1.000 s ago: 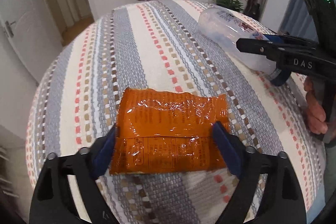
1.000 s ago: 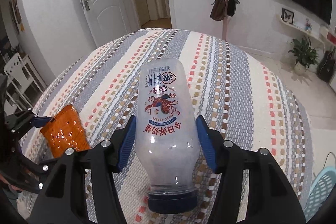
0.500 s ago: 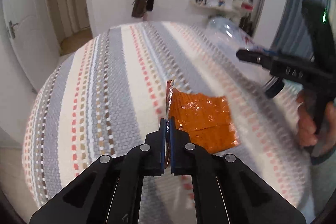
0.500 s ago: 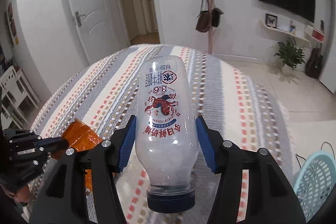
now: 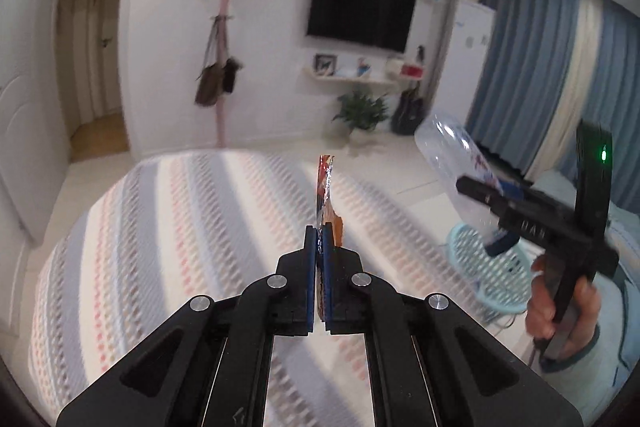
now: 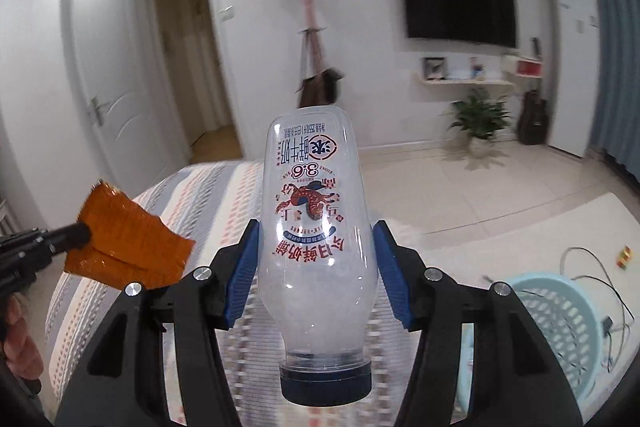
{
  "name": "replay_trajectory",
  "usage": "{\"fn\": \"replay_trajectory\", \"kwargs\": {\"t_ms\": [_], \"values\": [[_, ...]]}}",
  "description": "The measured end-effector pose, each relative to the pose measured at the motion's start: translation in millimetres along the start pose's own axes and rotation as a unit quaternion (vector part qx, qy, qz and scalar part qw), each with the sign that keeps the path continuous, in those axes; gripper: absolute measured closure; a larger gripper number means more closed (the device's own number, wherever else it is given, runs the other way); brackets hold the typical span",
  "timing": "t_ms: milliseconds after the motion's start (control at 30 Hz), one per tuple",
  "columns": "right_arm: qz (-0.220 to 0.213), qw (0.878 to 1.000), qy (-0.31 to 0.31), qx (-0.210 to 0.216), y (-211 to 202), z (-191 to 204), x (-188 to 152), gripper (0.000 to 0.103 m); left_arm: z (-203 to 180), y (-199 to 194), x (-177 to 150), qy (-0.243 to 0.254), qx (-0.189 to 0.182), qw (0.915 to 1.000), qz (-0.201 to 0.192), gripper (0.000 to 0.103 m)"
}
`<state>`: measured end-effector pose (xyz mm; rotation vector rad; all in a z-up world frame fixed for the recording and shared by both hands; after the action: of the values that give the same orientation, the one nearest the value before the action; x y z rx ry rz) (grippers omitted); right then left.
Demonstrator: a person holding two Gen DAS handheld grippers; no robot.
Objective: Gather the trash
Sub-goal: 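Carry bag and bottle over the blue basket and open both tools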
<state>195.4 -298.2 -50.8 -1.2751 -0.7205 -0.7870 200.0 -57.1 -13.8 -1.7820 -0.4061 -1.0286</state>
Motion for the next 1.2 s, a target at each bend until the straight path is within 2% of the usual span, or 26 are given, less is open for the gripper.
{"fn": "replay_trajectory", "kwargs": {"t_ms": [233,467,600,733,1000,1100,1167,1200], "values": [[-0.035,0.996,0.06,-0.056,-43.8,-76.4,0.4,0.05,-65.9,22.5,42.5,0.042,-0.053,0.9975,-0.021,0.102],[-0.03,0.984,0.135,-0.116,-71.5,-159.3,-25.8,0.05,-144.3,66.5,57.9,0.084,-0.116,0.9897,-0.009,0.102],[-0.01,0.972,0.175,-0.158,-75.1,-208.2,-52.9,0.05,-195.7,106.1,53.1,0.108,-0.144,0.9833,0.02,0.102],[0.022,0.96,0.211,-0.183,-68.8,-246.6,-83.0,0.05,-231.0,148.6,42.2,0.114,-0.17,0.9771,0.057,0.102],[0.101,0.941,0.25,-0.203,-43.0,-285.7,-138.9,0.049,-286.8,221.3,-2.3,0.125,-0.191,0.9638,0.137,0.101],[0.108,0.939,0.263,-0.195,-41.1,-289.9,-146.0,0.049,-300.6,228.9,-10.8,0.13,-0.19,0.9617,0.149,0.094],[0.102,0.94,0.264,-0.191,-45.6,-288.3,-146.7,0.049,-306.0,229.6,-15.1,0.134,-0.183,0.9622,0.15,0.078],[0.098,0.94,0.261,-0.194,-50.3,-287.4,-146.5,0.048,-307.2,227.6,-16.9,0.136,-0.179,0.9629,0.149,0.075]]}}
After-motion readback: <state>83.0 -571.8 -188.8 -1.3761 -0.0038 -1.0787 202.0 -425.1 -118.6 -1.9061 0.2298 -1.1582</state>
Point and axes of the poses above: each gripper's, at about its wrist camera, not at the fingertips, and y roughly the way its jaws point, z to its left, x to its top, the point moved 3 cm from there along y, roughly the way its jaws point, and after that the axes turned 4 degrees about z, right-handed, at the moved point
